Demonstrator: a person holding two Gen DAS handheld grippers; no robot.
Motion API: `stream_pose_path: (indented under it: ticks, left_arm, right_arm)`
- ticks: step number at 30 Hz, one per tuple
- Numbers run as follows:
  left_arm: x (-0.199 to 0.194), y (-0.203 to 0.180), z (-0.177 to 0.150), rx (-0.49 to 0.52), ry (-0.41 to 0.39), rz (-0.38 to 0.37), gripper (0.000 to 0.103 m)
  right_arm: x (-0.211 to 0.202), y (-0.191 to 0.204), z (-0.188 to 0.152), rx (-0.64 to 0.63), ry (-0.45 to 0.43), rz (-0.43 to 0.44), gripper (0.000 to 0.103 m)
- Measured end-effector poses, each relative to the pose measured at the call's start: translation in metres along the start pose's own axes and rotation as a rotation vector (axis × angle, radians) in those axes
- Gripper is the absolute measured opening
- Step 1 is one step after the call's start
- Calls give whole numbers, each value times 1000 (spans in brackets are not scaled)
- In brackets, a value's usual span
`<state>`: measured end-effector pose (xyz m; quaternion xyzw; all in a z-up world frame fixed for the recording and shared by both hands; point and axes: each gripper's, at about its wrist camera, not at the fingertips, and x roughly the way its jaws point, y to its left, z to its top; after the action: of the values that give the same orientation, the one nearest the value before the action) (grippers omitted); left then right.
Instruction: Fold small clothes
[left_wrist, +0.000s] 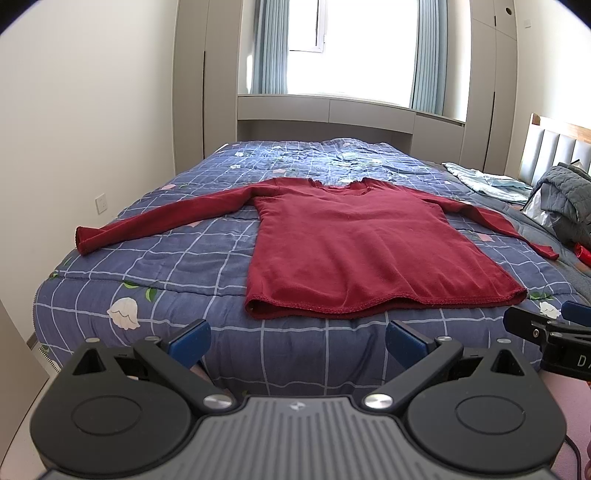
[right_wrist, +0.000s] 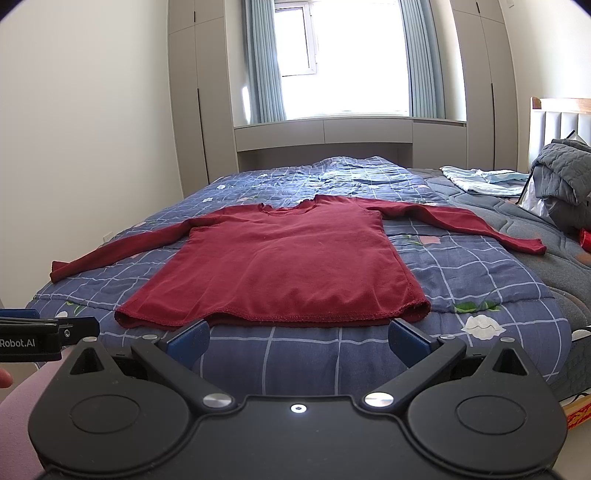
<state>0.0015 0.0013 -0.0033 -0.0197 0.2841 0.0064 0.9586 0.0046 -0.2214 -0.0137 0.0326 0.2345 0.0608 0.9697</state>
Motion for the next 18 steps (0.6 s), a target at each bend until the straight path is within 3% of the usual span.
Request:
stream_pose_path:
  ticks: [18]
  left_arm:
    - [0,0,0,1,2,0,103]
  right_arm:
    - [0,1,0,-3,1,-1,103]
